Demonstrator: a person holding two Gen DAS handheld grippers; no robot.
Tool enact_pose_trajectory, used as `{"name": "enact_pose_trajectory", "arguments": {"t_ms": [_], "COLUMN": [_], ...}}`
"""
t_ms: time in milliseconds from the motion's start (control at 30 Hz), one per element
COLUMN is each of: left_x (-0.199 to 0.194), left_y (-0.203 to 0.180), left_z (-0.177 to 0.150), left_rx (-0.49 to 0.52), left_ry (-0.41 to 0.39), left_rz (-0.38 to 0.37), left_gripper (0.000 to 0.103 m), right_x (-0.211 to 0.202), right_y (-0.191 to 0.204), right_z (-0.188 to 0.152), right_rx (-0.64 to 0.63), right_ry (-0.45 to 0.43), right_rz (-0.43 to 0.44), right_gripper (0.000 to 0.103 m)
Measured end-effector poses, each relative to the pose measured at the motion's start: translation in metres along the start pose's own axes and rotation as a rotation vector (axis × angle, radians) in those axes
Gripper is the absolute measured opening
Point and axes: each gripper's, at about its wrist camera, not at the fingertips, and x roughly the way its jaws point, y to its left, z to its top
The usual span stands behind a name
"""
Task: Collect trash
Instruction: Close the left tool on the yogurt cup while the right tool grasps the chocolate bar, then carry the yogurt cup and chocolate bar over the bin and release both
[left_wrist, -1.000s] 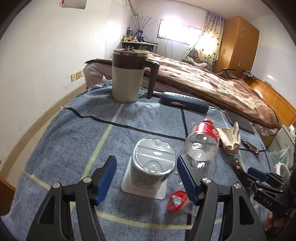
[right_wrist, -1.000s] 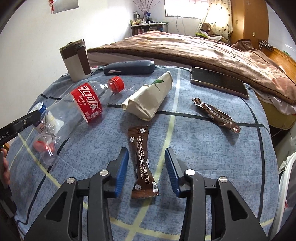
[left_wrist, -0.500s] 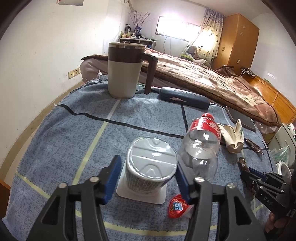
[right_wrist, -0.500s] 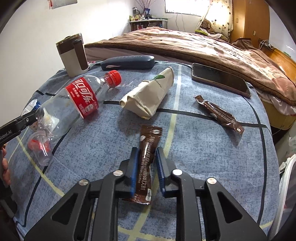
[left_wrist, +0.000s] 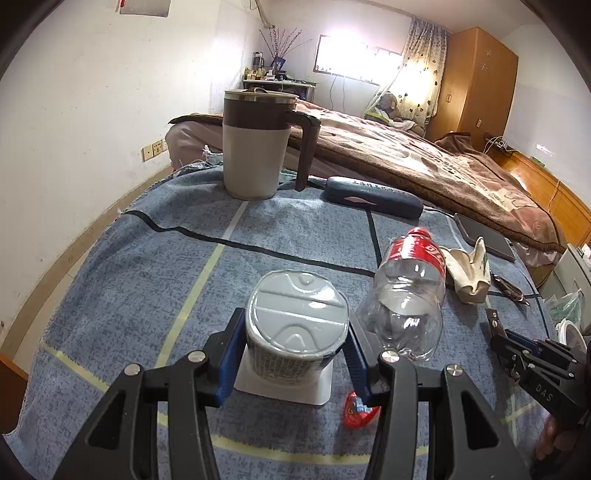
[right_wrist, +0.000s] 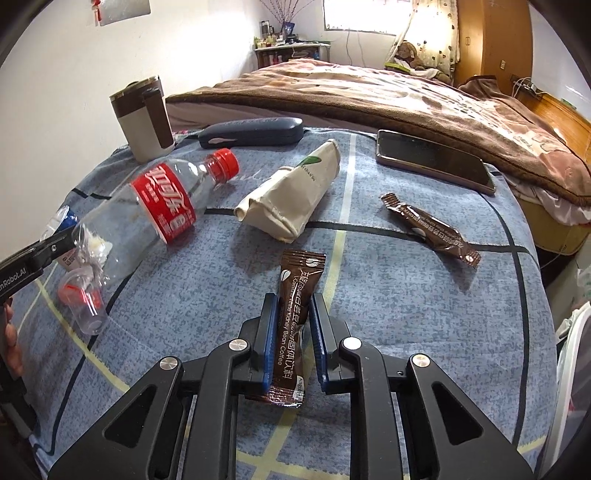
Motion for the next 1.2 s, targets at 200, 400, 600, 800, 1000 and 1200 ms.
{"name": "enact_pose_trajectory", "arguments": {"t_ms": [200, 400, 600, 800, 1000, 1200], "left_x": [-0.015, -0.039, -0.056, -0.068, -0.077, -0.078], "left_y": [-0.004, -0.015, -0.029, -0.048, -0.081, -0.122], "left_z": [-0.001, 0.002, 0.004, 0.002, -0.002, -0.008], "left_rx": [0.017, 0.033, 0.042, 0.064, 0.112, 0.169], "left_ry": [-0.017, -0.046, -0.064, -0.074, -0.078, -0.067], "left_rz": [0.005, -0.012, -0.033, -0.058, -0.110, -0.166], "left_gripper": [0.052, 0.052, 0.052, 0.052, 0.052, 0.052], "right_x": [-0.007, -0.026, -0.040, -0.052, -0.066, -0.082], "right_y": [-0.003, -0.006, -0.013, -0.025, -0.042, -0.065], "right_z": [-0.001, -0.001, -0.001, -0.006, -0.012, -0.020], "right_rx": [0.016, 0.019, 0.031, 0.050, 0.075, 0.104], "right_ry": [-0.018, -0.061, -0.089, -0.109, -0.127, -0.147], "right_rz": [0.008, 0.005, 0.009, 0.008, -0.008, -0.039], "right_gripper": [0.020, 0.020, 0.020, 0.020, 0.020, 0.020]}}
